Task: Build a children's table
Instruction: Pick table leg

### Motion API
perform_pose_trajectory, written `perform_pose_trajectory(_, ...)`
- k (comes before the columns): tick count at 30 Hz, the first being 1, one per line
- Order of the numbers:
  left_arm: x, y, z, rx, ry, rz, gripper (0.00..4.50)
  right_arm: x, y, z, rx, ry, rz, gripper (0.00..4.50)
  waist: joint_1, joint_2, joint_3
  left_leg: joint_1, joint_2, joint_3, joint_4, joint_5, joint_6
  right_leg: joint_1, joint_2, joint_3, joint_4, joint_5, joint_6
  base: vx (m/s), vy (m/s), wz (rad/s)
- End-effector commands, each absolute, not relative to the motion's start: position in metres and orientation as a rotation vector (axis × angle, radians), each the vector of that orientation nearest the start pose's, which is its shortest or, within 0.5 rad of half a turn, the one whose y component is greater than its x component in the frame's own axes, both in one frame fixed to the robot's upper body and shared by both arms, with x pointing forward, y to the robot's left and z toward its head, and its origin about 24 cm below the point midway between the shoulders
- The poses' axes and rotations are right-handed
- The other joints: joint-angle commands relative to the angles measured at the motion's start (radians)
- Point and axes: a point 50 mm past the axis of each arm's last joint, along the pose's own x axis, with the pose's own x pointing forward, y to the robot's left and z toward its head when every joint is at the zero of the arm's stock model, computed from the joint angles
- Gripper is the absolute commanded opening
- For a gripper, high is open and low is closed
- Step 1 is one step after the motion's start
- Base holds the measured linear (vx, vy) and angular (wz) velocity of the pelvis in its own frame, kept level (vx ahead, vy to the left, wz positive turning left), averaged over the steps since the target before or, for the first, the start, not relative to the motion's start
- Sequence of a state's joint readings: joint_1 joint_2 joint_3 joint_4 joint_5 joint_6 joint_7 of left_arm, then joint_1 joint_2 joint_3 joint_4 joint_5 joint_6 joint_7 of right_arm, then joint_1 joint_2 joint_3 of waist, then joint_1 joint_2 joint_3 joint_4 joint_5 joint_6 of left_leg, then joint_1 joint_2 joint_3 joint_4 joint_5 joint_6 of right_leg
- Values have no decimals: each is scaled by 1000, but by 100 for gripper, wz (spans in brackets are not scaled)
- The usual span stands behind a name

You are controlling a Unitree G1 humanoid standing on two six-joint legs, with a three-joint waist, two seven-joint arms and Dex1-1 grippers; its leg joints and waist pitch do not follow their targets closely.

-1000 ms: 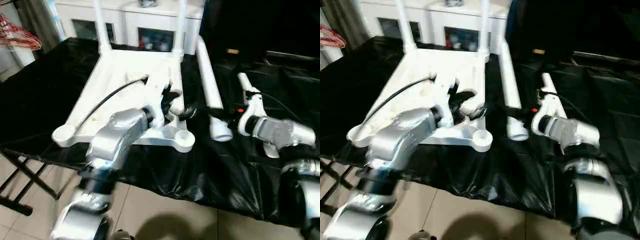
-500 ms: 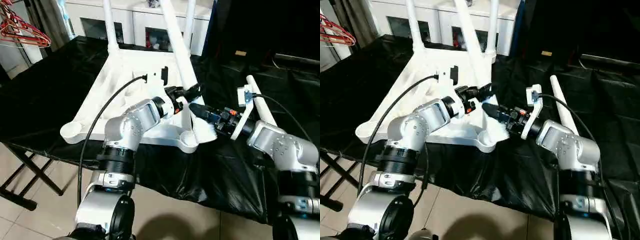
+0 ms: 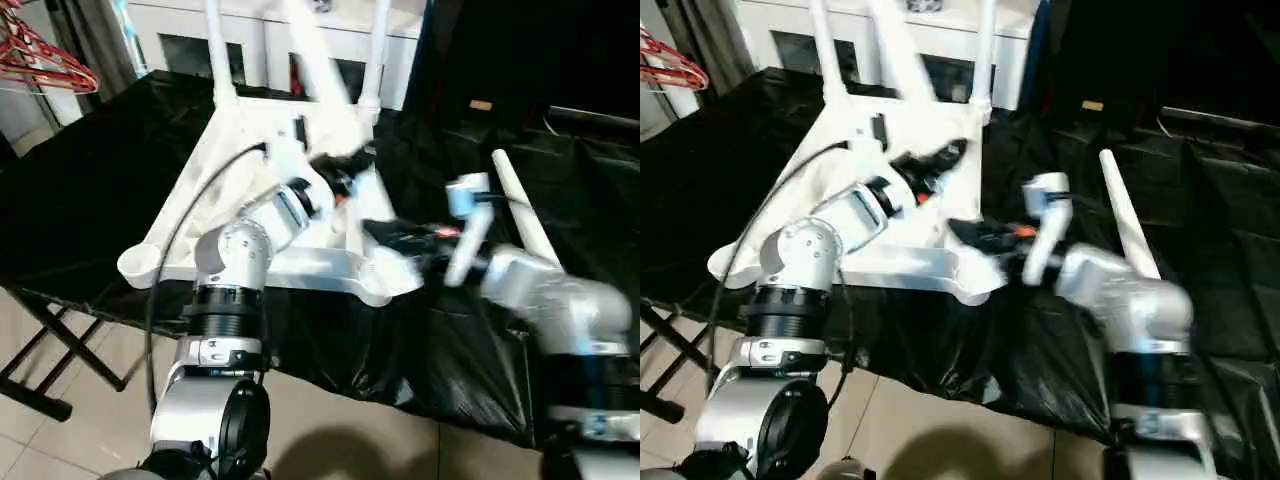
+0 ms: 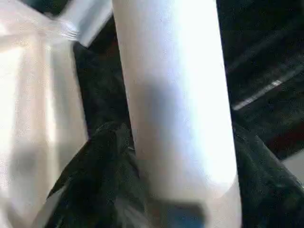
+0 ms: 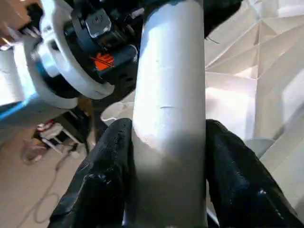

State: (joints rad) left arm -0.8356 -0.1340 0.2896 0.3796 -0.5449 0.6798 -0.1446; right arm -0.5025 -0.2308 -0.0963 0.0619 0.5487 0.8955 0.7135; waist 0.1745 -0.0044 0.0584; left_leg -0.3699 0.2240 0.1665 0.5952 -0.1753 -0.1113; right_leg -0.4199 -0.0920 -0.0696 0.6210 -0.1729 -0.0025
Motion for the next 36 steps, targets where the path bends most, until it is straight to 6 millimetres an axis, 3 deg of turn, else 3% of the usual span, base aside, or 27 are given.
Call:
perform_pose_trajectory(1, 365, 35, 162, -728, 247, -555, 279, 309, -122, 132, 376, 261, 962, 189, 5, -15, -80, -3, -12, 7, -64, -103, 7, 67, -35, 31, -75, -179, -116, 0, 0, 0)
perform_pose_trajectory(5, 363, 35, 164, -732, 239, -590, 245, 309, -118, 135, 349, 240, 951, 189, 4, -11, -82, -2, -10, 6, -64, -91, 5, 69, -34, 30, -66, -100, -150, 0, 0, 0)
perform_pose_trajectory(9, 360, 37, 169, -734, 221, -674, 211, 311, -117, 138, 354, 167, 948, 189, 1, -11, -81, -2, -11, 9, -64, -101, 8, 70, -37, 30, -67, -92, -163, 0, 0, 0)
perform_pose_trajectory(11, 356, 37, 174, -709, 195, -794, 203, 313, -122, 136, 378, 181, 960, 259, 1, -12, -80, -2, -11, 10, -64, -101, 16, 70, -36, 31, -67, -98, -168, 0, 0, 0)
perform_pose_trajectory(16, 344, 40, 184, -639, 137, -1071, 190, 304, -131, 133, 400, 252, 1098, 292, 5, -15, -79, 0, -11, 11, -63, -100, 29, 71, -37, 32, -65, -107, -177, 0, 0, 0)
perform_pose_trajectory(23, 321, 45, 198, -575, 67, -1466, 186, 288, -136, 127, 368, 356, 1310, 345, -2, -15, -78, 0, -10, 13, -62, -108, 32, 74, -39, 32, -66, -127, -195, 0, 0, 0)
perform_pose_trajectory(26, 314, 46, 204, -584, 29, -1561, 186, 283, -134, 127, 358, 384, 1374, 345, -2, -11, -76, 1, -7, 12, -63, -122, 31, 72, -39, 34, -64, -130, -207, 0, 0, 0)
perform_pose_trajectory(36, 310, 51, 209, -625, -8, -1663, 186, 279, -131, 127, 357, 411, 1445, 265, 1, -15, -78, 2, -7, 12, -63, -127, 22, 71, -38, 33, -68, -182, -187, 0, 0, 0)
